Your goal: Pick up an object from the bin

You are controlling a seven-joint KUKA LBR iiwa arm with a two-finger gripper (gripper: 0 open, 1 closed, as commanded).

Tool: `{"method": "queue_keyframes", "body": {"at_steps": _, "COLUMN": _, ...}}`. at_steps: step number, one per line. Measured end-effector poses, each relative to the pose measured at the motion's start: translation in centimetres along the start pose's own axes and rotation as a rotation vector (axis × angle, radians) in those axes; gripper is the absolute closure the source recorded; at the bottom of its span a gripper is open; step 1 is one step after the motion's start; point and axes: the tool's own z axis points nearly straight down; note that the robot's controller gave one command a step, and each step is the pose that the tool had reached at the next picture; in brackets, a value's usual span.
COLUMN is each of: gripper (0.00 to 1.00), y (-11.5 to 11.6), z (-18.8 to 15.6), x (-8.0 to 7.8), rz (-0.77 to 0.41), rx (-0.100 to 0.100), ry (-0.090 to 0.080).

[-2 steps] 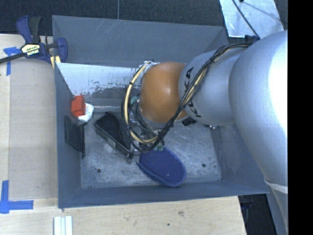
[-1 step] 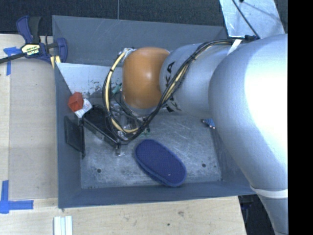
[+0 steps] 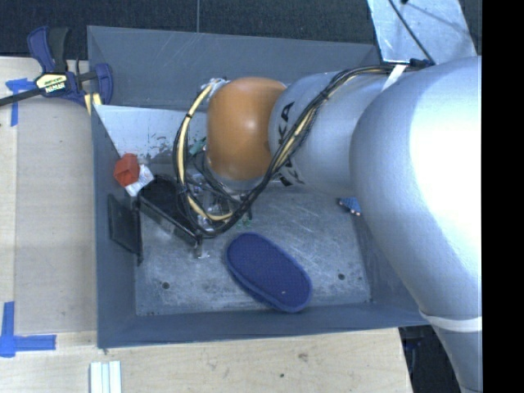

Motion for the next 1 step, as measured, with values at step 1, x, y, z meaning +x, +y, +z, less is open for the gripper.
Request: {"method": "queue_keyframes", "body": {"at_steps": 1, "gripper": 1.00, "y": 0.39, "z": -13.07, "x": 1.41, "rz": 0.040, "rx": -0.001, "ry": 0.010}}
